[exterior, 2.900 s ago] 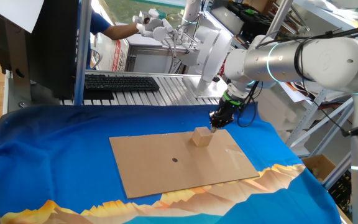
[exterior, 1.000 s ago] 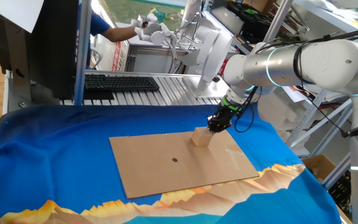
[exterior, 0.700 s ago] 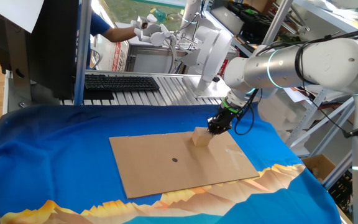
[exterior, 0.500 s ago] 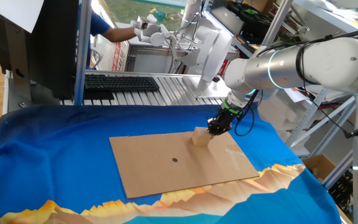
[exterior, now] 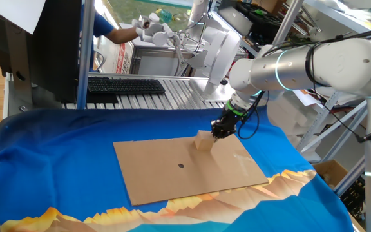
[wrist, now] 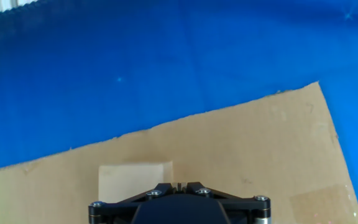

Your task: Use the gripper to push the small block from left to right

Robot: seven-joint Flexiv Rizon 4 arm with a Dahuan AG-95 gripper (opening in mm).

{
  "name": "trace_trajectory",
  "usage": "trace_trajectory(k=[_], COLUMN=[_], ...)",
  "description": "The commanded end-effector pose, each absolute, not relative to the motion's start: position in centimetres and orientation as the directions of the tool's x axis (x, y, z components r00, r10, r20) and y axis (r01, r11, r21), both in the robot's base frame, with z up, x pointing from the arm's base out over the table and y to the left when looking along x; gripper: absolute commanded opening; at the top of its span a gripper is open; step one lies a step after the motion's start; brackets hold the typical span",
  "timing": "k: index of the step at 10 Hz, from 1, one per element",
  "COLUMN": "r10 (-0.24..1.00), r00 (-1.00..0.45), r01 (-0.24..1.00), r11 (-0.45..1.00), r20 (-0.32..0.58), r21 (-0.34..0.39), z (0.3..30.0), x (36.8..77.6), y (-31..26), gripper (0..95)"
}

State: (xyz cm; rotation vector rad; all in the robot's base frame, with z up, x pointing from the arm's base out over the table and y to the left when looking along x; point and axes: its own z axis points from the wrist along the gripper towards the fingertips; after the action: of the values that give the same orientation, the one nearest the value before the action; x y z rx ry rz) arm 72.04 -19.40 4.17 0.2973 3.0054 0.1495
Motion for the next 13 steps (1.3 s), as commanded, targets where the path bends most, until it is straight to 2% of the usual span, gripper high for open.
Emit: trace_trajectory(k=[1, 4, 13], r10=[0.192, 0.198, 0.218], r00=[-0.976, -0.974, -0.969], r01=[0.181, 0.184, 0.206], r11=[0.977, 0.976, 0.973], r20=[-0.101, -0.114, -0.118], r21=[0.115, 0.120, 0.106], z=[4.0, 3.3, 4.5], x=[72.3, 72.5, 73.3], y=[-19.2, -18.9, -17.2], gripper=[0.0, 0.0, 0.0])
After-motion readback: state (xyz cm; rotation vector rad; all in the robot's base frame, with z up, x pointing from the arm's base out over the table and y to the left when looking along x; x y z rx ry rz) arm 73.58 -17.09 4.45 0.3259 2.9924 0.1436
